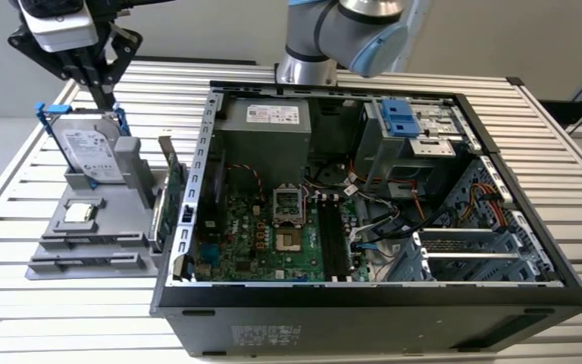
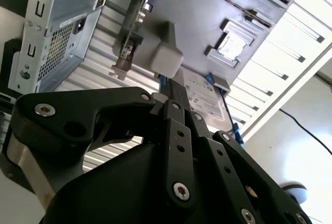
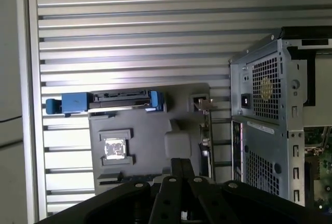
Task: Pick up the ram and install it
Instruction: 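Reach for the ram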
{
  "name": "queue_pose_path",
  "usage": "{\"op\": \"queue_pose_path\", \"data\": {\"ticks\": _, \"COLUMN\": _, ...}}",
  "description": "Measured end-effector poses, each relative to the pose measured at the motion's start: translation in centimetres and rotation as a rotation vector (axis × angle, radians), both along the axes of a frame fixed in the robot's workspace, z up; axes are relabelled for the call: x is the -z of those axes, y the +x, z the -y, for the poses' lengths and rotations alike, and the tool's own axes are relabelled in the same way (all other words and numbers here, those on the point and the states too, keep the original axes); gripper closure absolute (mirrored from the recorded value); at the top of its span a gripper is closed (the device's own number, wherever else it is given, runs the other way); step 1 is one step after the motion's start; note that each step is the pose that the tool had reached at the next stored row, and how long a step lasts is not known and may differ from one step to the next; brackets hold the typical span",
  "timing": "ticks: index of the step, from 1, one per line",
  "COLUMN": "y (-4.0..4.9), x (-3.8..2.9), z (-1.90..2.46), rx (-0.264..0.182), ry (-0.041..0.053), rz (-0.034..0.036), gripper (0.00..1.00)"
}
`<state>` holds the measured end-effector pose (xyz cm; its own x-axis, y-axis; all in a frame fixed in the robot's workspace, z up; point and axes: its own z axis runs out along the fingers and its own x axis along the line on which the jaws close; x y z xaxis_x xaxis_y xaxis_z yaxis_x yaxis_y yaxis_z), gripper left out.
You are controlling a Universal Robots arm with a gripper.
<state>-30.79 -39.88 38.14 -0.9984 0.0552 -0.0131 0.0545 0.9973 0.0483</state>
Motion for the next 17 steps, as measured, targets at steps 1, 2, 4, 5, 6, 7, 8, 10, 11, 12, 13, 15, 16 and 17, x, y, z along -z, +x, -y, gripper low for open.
{"op": "queue_pose_path", "data": {"ticks": 1, "y": -0.15, "x": 0.00, "z": 0.00, "rx": 0.000, "ry": 0.0000, "rz": 0.0000, "gripper": 1.00}}
{"op": "queue_pose_path", "data": {"ticks": 2, "y": -0.31, "x": 0.00, "z": 0.00, "rx": 0.000, "ry": 0.0000, "rz": 0.0000, "gripper": 1.00}}
{"op": "queue_pose_path", "data": {"ticks": 4, "y": -0.62, "x": 0.00, "z": 0.00, "rx": 0.000, "ry": 0.0000, "rz": 0.0000, "gripper": 1.00}}
{"op": "queue_pose_path", "data": {"ticks": 5, "y": -0.76, "x": 0.00, "z": 0.00, "rx": 0.000, "ry": 0.0000, "rz": 0.0001, "gripper": 1.00}}
{"op": "queue_pose_path", "data": {"ticks": 6, "y": -0.90, "x": 0.00, "z": 0.00, "rx": 0.000, "ry": 0.0000, "rz": 0.0001, "gripper": 1.00}}
{"op": "queue_pose_path", "data": {"ticks": 7, "y": -1.03, "x": 0.01, "z": 0.00, "rx": 0.000, "ry": 0.0001, "rz": 0.0001, "gripper": 1.00}}
{"op": "queue_pose_path", "data": {"ticks": 8, "y": -1.16, "x": 0.00, "z": 0.00, "rx": 0.000, "ry": 0.0001, "rz": 0.0001, "gripper": 1.00}}
{"op": "queue_pose_path", "data": {"ticks": 10, "y": -1.35, "x": 0.00, "z": 0.00, "rx": 0.000, "ry": 0.0000, "rz": 0.0000, "gripper": 1.00}}
{"op": "queue_pose_path", "data": {"ticks": 11, "y": -1.44, "x": 0.00, "z": 0.00, "rx": 0.000, "ry": 0.0000, "rz": 0.0001, "gripper": 1.00}}
{"op": "queue_pose_path", "data": {"ticks": 12, "y": -1.53, "x": 0.00, "z": 0.00, "rx": 0.000, "ry": 0.0001, "rz": 0.0000, "gripper": 1.00}}
{"op": "queue_pose_path", "data": {"ticks": 13, "y": -1.62, "x": 0.00, "z": 0.00, "rx": 0.000, "ry": 0.0000, "rz": 0.0000, "gripper": 1.00}}
{"op": "queue_pose_path", "data": {"ticks": 15, "y": -1.79, "x": 0.00, "z": 0.00, "rx": 0.000, "ry": 0.0000, "rz": 0.0000, "gripper": 1.00}}
{"op": "queue_pose_path", "data": {"ticks": 16, "y": -1.86, "x": 0.00, "z": 0.00, "rx": 0.000, "ry": 0.0001, "rz": 0.0000, "gripper": 1.00}}
{"op": "queue_pose_path", "data": {"ticks": 17, "y": -1.92, "x": 0.00, "z": 0.00, "rx": 0.000, "ry": 0.0000, "rz": 0.0000, "gripper": 1.00}}
